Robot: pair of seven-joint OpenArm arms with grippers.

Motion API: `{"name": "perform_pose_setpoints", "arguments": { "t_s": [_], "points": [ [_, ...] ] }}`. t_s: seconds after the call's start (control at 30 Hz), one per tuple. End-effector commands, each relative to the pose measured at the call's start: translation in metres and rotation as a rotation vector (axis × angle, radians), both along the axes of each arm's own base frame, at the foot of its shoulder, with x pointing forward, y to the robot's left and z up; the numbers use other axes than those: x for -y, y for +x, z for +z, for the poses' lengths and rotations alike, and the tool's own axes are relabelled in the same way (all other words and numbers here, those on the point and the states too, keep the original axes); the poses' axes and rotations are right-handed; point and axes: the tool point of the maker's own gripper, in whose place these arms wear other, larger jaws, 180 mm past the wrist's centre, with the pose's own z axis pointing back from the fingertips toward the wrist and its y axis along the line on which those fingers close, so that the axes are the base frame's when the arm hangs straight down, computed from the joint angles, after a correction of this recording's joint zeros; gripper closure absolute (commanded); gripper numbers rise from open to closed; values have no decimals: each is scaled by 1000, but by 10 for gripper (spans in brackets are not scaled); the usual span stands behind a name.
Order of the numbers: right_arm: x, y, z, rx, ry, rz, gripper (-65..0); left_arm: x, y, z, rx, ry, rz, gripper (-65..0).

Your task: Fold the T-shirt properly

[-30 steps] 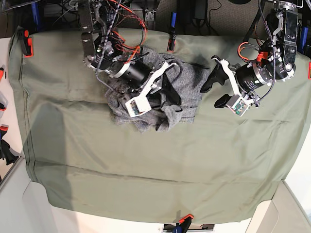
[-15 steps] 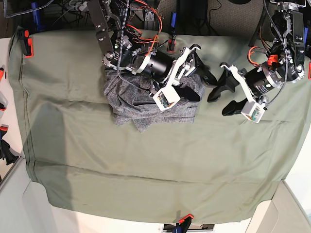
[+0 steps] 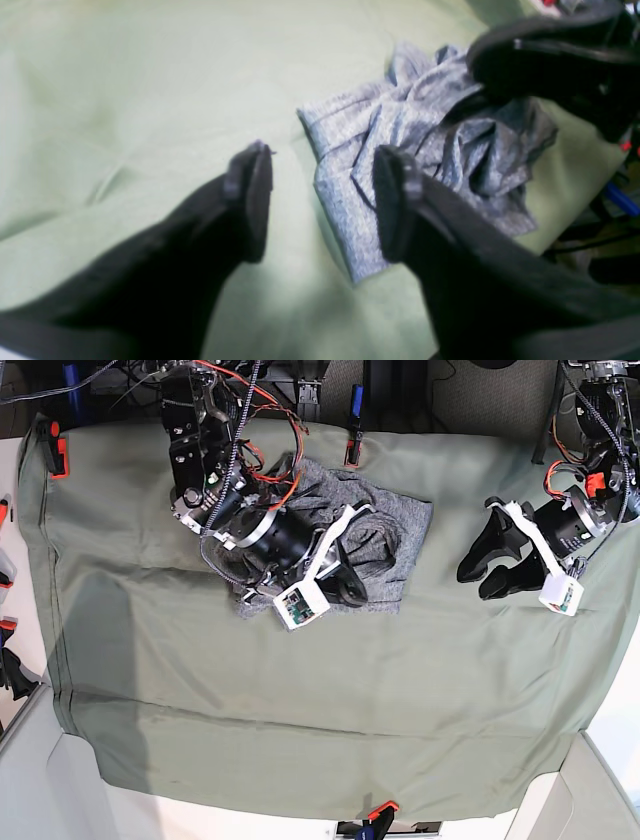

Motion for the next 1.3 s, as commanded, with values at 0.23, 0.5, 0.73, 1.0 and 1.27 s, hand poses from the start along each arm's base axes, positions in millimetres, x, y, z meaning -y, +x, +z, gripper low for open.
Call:
{"name": "perform_pose_setpoints", "arguments": {
  "t_s": [0.23, 0.5, 0.73, 1.0, 1.27],
  "points": [
    [33, -1, -16, -12, -66, -43, 0, 2, 4, 8, 43, 7, 1, -209],
    [18, -35, -35, -77, -63, 39, 0, 1, 4, 8, 45, 7, 2, -209],
    [-38, -94, -36, -107, -19, 262, 0, 1, 3, 6, 35, 14, -1, -209],
    [-42, -72, -16, -6, 12, 229, 0, 2, 2, 5, 26, 14, -3, -209],
    [15, 5, -1, 81, -96, 20, 0, 32, -18, 7, -27, -68, -100, -173]
  ]
}}
